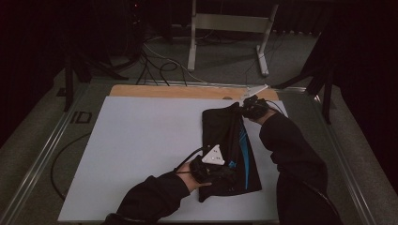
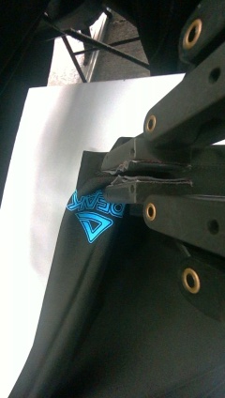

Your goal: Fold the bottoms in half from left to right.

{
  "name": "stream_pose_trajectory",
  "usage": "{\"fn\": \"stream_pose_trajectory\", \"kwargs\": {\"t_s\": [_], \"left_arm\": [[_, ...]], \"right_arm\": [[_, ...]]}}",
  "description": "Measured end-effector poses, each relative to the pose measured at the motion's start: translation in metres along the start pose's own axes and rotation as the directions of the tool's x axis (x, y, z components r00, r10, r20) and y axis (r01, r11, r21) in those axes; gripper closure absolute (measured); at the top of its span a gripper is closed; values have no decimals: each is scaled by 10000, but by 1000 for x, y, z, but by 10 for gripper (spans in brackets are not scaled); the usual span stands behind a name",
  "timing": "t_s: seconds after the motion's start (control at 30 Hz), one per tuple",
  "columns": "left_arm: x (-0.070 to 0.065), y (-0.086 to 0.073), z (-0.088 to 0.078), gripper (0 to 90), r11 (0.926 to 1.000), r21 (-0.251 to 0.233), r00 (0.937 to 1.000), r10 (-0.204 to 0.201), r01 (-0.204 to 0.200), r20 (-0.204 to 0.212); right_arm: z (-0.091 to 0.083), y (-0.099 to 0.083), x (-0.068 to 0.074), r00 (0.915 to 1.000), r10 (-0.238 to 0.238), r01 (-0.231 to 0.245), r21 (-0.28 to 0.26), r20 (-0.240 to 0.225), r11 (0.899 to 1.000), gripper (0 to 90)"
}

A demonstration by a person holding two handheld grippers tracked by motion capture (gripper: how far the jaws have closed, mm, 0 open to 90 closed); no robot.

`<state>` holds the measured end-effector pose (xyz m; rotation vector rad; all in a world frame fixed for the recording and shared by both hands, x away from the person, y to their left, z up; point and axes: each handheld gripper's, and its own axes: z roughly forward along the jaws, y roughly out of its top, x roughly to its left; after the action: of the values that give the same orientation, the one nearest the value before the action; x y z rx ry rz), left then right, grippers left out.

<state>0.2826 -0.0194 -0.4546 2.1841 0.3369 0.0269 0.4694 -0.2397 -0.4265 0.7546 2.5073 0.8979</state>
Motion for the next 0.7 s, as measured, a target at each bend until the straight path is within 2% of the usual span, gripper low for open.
{"fn": "stream_pose_trajectory", "kwargs": {"t_s": [0.1,0.2,0.23,0.27,0.3,0.37,0.47,0.5,0.6,0.63,0.7], "left_arm": [[2,-2,7,849,9999,100,9999,-77,76,69],[4,-4,13,849,9997,162,9998,-172,170,98],[4,-4,14,849,9996,154,9997,-232,231,114],[5,-4,16,849,9994,179,9994,-293,290,166],[5,-5,18,849,9994,189,9994,-295,292,179],[5,-5,22,848,9992,227,9993,-331,327,191],[5,-4,28,847,9991,279,9992,-325,318,227],[5,-4,30,847,9992,287,9995,-279,274,171],[4,-5,34,844,9990,293,9994,-331,330,25],[4,-5,36,840,9988,323,9993,-381,378,71],[4,-7,39,835,9984,400,9989,-412,403,208]], "right_arm": [[3,-9,-2,9998,198,-198,54,41,9998,894],[4,-14,-4,9998,204,-205,86,86,9998,893],[5,-16,-4,9985,515,-515,-3,184,9987,893],[6,-17,-5,9993,331,-331,30,187,9994,893],[6,-18,-4,9981,575,-575,-14,221,9983,893],[8,-19,-5,9988,408,-410,49,258,9991,893],[11,-20,-3,9975,618,-620,60,336,9981,892],[12,-21,-4,9984,461,-464,73,336,9989,892],[14,-22,-3,9972,642,-643,27,391,9979,890],[15,-24,-4,9979,532,-534,64,375,9986,890],[15,-25,-3,9973,614,-617,48,390,9981,880]]}}
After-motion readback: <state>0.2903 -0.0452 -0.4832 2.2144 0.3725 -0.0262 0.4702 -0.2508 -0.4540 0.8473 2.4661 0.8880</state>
